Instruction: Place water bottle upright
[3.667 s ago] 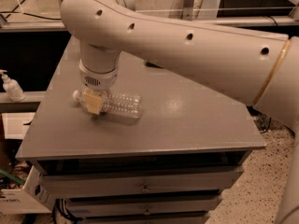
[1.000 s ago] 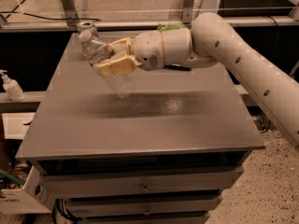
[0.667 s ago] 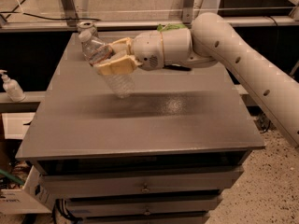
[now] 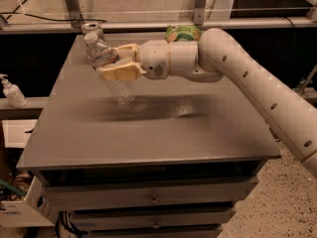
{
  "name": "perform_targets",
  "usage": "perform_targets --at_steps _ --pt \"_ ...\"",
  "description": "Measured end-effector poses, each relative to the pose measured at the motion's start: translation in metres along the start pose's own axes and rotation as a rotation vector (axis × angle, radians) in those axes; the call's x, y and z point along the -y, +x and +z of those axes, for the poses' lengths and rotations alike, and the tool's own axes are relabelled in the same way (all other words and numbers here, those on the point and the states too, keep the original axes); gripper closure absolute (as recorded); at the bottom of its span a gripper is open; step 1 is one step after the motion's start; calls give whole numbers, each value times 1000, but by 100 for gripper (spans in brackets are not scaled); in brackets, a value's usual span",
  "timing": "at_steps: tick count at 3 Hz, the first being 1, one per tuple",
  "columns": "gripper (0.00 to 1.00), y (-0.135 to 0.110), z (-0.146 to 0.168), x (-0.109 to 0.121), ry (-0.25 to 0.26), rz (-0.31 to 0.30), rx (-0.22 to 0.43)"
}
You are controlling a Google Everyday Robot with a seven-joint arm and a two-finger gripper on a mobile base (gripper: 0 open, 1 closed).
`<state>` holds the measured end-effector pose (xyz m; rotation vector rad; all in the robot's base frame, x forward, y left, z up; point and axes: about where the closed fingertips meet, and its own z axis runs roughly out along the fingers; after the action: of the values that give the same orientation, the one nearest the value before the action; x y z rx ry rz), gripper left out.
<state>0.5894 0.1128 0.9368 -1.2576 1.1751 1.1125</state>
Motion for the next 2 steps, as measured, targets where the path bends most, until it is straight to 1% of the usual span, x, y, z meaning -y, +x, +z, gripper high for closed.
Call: perform_targets --at_steps 1,2 --pt "100 -7 -2 3 16 -23 54" --pt "100 -15 -9 3 30 -47 88"
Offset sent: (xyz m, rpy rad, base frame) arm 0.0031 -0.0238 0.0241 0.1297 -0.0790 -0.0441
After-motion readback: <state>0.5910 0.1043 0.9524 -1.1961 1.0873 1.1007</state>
